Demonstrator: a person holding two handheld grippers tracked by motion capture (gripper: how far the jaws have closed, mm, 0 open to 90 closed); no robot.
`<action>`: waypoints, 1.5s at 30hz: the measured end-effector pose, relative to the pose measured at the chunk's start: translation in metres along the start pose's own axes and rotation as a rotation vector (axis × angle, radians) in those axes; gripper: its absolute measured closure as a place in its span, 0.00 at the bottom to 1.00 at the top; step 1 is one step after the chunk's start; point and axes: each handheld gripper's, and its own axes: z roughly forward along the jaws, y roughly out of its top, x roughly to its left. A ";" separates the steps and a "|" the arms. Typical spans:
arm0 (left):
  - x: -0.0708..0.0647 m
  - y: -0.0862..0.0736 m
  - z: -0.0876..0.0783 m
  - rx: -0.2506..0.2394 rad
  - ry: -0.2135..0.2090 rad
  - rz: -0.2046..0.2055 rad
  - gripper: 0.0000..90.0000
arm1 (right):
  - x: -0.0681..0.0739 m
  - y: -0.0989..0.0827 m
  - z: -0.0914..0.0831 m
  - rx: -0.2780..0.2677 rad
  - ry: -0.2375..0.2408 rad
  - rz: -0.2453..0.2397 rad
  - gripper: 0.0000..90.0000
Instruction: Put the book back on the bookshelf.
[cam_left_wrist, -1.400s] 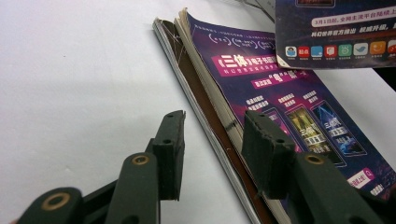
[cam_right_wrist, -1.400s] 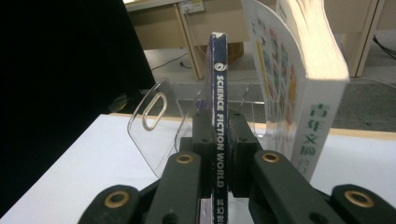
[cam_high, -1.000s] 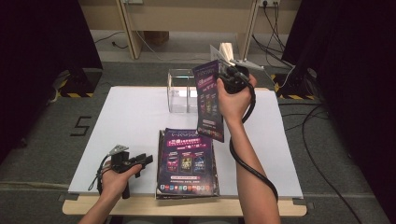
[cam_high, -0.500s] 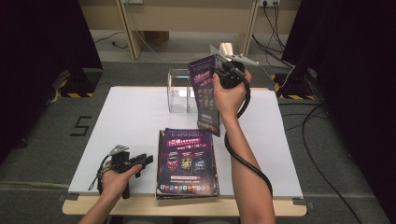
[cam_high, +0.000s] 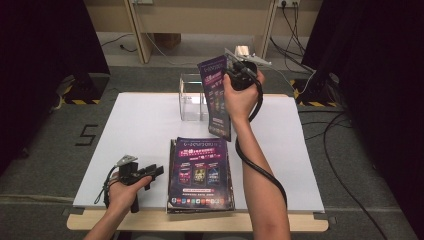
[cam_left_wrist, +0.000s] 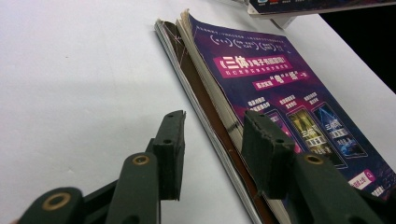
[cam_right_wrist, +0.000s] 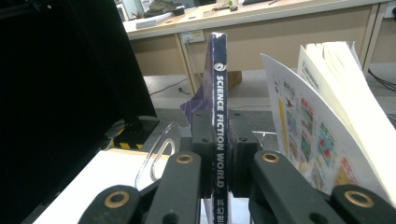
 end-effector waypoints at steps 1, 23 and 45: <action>0.000 0.000 0.000 0.001 -0.001 0.000 0.65 | 0.000 0.001 0.001 -0.002 -0.001 -0.003 0.94; 0.000 0.000 0.000 0.001 0.000 -0.003 0.66 | 0.003 0.020 0.023 -0.051 -0.027 -0.004 0.94; 0.003 0.001 -0.003 -0.012 0.004 -0.005 0.66 | 0.004 0.007 0.057 -0.110 -0.089 0.008 0.94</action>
